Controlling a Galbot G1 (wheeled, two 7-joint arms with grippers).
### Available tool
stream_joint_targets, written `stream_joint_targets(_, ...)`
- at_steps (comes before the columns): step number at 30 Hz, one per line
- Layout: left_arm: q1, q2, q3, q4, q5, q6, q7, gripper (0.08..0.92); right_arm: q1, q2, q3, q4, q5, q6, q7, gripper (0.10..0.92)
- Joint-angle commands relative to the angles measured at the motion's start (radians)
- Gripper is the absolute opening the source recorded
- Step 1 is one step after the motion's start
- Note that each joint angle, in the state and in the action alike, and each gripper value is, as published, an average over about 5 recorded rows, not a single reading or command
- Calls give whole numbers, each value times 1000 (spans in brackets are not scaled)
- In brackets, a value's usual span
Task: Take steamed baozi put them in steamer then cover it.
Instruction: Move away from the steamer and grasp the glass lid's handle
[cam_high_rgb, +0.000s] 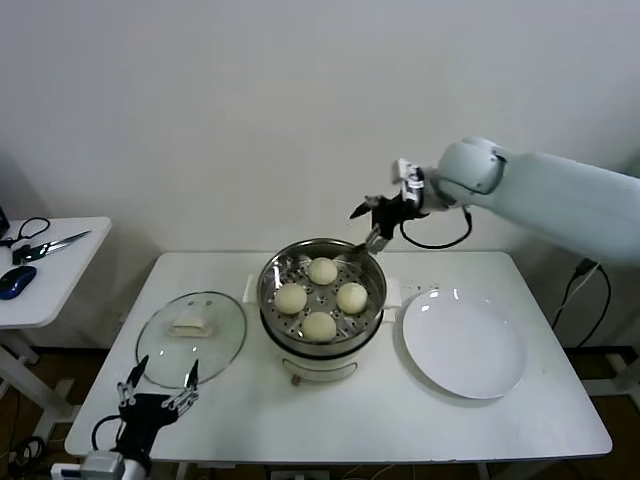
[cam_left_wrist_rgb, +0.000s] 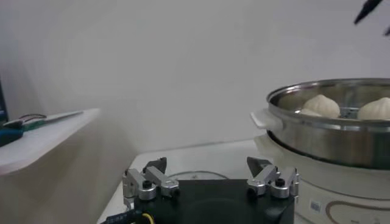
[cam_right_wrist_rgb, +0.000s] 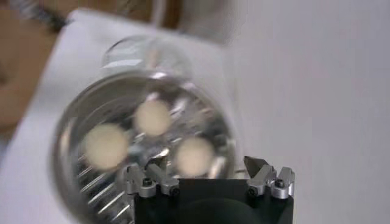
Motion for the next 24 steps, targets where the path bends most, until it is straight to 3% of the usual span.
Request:
stream_joint_targets(1, -28, 25, -5, 3, 7, 0, 35, 823, -804, -374, 835, 166, 2, 110, 529, 823)
stream_joint_targets(5, -85, 33, -12, 27, 24, -18, 51, 823, -1288, -369, 1339, 216, -43, 152, 524, 823)
stream_joint_targets(11, -131, 42, 6, 62, 26, -33, 53, 823, -1782, -189, 1840, 244, -125, 235, 507, 823)
stream_joint_targets(16, -143, 62, 12, 93, 35, -42, 40, 823, -2005, 17, 1970, 241, -183, 389, 478, 823)
stream_joint_targets(24, -151, 87, 3, 134, 114, -102, 8, 823, -2113, 242, 1962, 208, -243, 629, 462, 823)
